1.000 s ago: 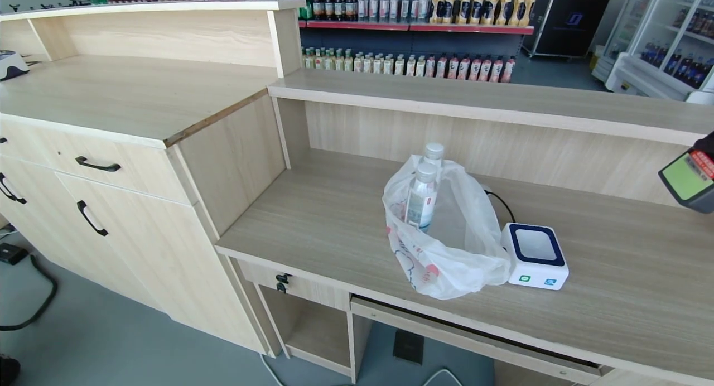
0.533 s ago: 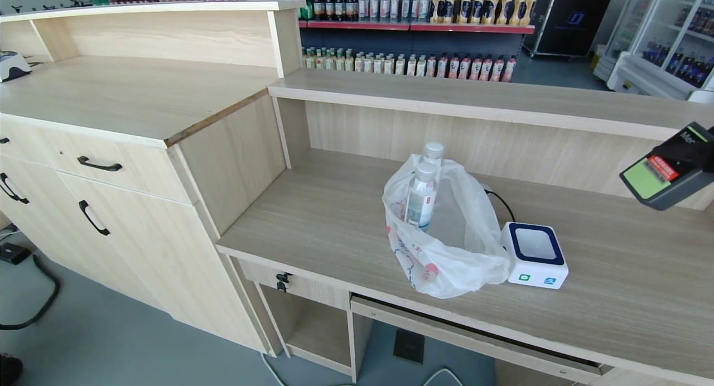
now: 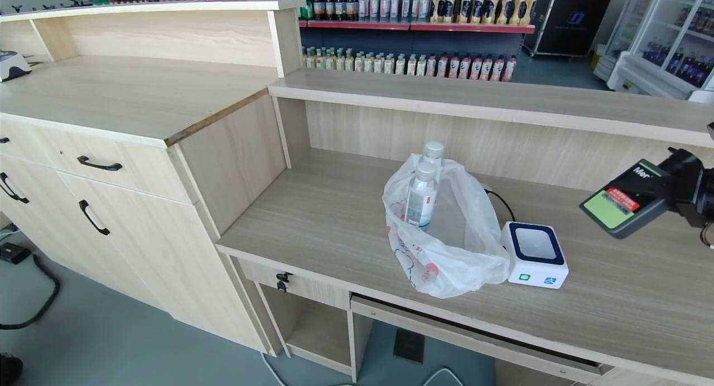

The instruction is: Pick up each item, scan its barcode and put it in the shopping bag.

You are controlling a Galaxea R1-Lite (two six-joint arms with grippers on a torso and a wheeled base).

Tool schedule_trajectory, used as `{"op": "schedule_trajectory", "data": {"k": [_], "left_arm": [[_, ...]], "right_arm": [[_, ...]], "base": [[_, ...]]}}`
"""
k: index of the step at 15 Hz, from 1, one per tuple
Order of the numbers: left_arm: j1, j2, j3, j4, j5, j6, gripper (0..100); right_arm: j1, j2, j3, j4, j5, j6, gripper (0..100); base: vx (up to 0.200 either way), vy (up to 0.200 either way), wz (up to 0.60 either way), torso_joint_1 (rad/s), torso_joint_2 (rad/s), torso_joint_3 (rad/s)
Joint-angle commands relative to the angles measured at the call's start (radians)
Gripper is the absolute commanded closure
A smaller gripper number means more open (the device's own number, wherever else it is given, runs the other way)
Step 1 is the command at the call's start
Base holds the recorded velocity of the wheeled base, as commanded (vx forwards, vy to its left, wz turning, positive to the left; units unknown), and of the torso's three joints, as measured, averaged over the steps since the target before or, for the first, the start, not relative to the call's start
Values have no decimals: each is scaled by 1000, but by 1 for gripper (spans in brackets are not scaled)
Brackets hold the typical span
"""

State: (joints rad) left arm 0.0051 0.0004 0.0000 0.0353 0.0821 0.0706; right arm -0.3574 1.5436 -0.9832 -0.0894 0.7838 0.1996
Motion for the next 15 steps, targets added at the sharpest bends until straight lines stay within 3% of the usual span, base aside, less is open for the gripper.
{"op": "schedule_trajectory", "data": {"k": [1,7,15], "left_arm": [[-1,0,0,0,1,0,0],[1,0,0,0,1,0,0],[-1,0,0,0,1,0,0]], "right_arm": [[-2,59,5,-18,29,-2,100],[2,167,0,-24,123,-103,100],[58,280,-61,-122,123,-137,100]], "base": [[0,0,0,0,0,0],[0,0,0,0,0,0],[0,0,0,0,0,0]]}}
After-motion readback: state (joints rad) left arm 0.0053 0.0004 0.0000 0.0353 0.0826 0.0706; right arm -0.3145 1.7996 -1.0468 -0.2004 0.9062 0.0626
